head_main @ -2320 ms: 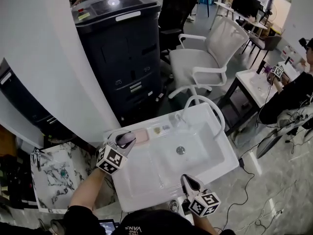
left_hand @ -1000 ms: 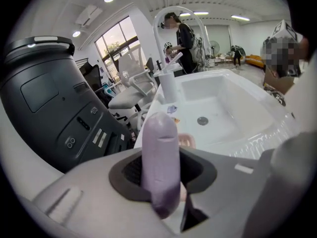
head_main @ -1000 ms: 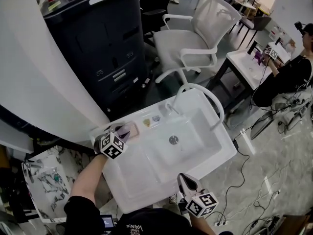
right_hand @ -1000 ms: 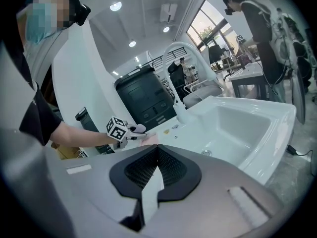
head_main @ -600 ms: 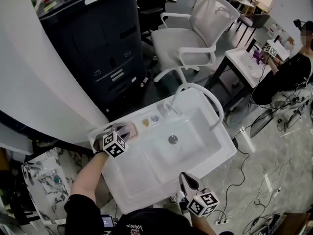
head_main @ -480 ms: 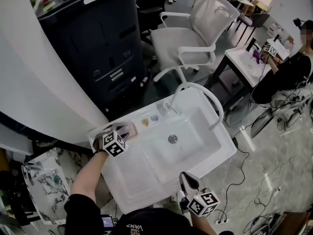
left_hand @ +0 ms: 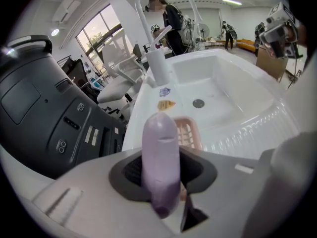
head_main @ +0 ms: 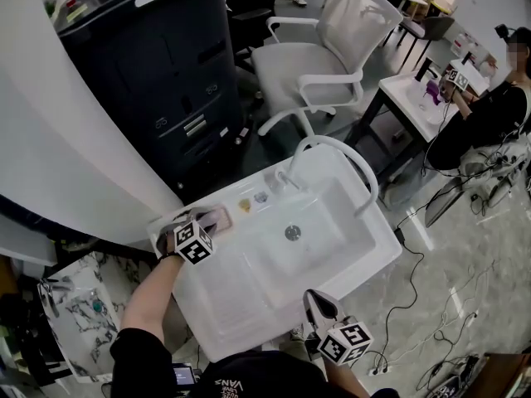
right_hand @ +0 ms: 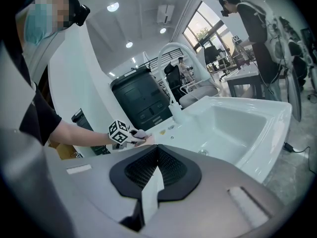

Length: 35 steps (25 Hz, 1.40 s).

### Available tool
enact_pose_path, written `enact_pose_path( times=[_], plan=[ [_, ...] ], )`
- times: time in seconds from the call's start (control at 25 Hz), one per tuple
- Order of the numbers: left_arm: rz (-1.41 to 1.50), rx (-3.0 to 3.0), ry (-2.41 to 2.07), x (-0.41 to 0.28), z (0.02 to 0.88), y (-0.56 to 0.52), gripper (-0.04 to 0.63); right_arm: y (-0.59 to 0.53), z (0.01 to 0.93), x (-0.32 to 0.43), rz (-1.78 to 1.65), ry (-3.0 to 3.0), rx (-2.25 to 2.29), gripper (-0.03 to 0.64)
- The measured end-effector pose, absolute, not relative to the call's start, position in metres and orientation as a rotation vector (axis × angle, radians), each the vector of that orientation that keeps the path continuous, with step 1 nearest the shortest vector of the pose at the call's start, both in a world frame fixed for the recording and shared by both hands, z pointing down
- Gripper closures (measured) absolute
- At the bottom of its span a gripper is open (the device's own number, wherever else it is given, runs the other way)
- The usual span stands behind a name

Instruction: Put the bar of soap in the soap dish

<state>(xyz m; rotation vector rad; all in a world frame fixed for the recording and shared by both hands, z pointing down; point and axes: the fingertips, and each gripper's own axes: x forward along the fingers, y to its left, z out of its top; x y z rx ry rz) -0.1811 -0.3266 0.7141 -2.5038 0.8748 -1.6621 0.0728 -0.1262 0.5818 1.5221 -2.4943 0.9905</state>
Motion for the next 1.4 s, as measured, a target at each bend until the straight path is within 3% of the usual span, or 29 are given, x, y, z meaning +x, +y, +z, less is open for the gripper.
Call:
enact_pose_path(
  times=[1.4],
  plan=[
    [-1.703,-2.541,0.725,-0.1742,0.714,-0.3234,0.419,-0.1252,0.5832,0.0725,1.011,-2.494,1.526,0.618]
  ],
)
